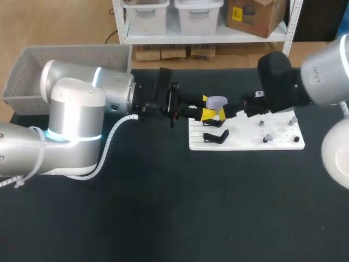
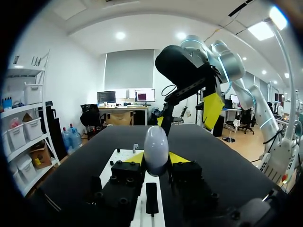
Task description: Pick up each earbud case from the left stands, insert the matching earbuds, close the lid, and place the case in the box.
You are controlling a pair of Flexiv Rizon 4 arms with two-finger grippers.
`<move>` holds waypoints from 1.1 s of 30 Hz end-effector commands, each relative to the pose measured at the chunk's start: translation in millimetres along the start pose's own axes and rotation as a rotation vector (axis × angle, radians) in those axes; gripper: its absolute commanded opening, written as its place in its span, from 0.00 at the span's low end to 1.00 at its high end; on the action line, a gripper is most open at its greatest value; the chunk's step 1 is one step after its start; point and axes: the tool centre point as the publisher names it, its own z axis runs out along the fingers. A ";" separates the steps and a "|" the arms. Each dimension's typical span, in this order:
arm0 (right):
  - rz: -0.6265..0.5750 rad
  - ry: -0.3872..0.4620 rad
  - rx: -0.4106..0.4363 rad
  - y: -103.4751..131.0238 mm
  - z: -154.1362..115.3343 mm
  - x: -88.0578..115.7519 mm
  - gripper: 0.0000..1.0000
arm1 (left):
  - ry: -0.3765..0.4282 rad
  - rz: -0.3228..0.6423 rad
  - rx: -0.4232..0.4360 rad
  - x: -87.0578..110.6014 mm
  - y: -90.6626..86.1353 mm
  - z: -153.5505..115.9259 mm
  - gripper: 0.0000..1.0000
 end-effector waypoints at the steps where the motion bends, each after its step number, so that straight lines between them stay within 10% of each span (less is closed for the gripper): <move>1: 0.015 0.010 -0.016 -9.7 14.6 -9.5 1.00 | 0.001 0.000 0.002 -0.1 1.1 0.1 0.00; 27: 0.049 -0.101 0.024 -24.3 6.2 -33.5 1.00 | 0.001 0.000 0.002 -0.1 1.1 0.1 0.00; 33: -0.113 -0.167 0.186 -22.5 -27.8 -30.7 1.00 | 0.001 0.000 0.002 -0.1 1.1 0.1 0.00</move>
